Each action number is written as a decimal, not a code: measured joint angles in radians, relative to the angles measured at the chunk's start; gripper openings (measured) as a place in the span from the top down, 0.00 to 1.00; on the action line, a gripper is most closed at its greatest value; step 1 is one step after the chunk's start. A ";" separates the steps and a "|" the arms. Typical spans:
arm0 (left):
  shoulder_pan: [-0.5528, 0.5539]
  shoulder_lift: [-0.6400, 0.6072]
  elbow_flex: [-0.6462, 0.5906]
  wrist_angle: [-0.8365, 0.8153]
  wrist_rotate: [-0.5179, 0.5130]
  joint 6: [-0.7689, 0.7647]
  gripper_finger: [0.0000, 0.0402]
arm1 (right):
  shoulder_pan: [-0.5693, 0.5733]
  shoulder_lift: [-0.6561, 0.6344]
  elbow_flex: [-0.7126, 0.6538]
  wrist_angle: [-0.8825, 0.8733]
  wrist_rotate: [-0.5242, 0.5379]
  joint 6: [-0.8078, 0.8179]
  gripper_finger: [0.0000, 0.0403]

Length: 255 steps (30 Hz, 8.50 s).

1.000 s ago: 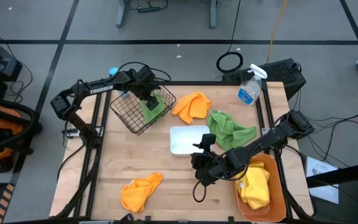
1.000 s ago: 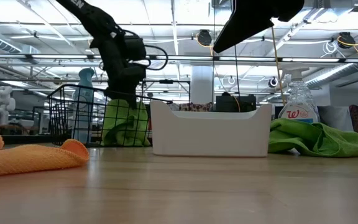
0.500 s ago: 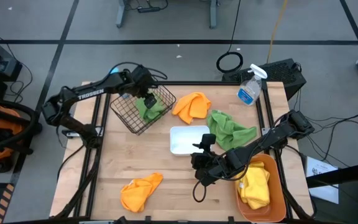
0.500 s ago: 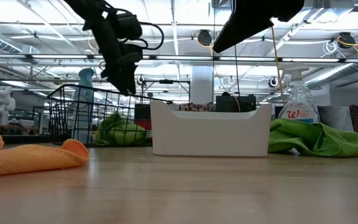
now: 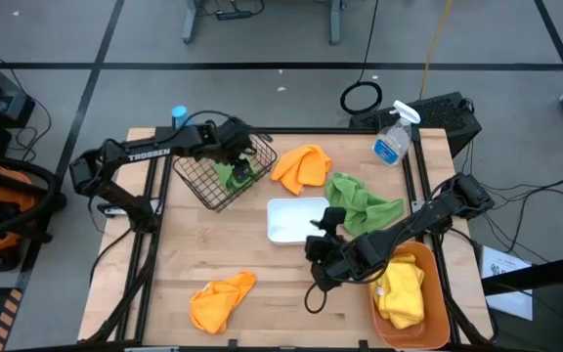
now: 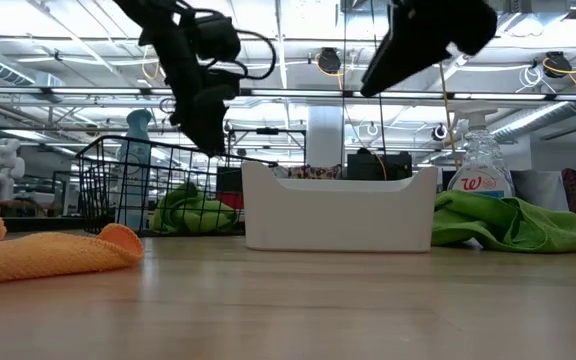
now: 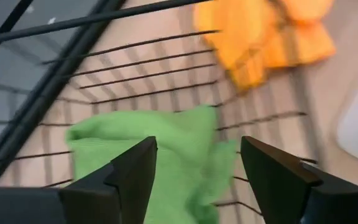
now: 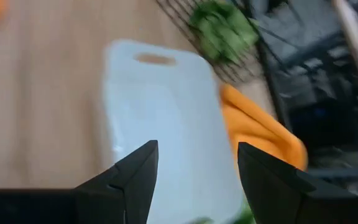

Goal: Sort microfiber towel by color & place in baskets
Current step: Put the green microfiber towel into the black wire basket

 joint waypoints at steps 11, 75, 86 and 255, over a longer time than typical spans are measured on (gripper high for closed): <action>-0.261 -0.044 -0.001 0.029 -0.147 -0.069 0.60 | 0.003 0.000 0.000 -0.278 0.020 0.160 0.48; -0.818 -0.259 -0.375 0.517 -0.367 -0.229 0.84 | -0.396 -0.353 -0.830 0.409 -0.437 0.294 0.95; -0.815 -0.242 -0.375 0.603 -0.395 -0.177 0.84 | -0.395 -0.607 -0.807 0.395 -0.299 0.224 0.99; -0.730 -0.217 -0.077 0.152 0.221 -0.158 0.95 | -0.042 0.144 0.002 1.127 -0.161 -0.883 0.39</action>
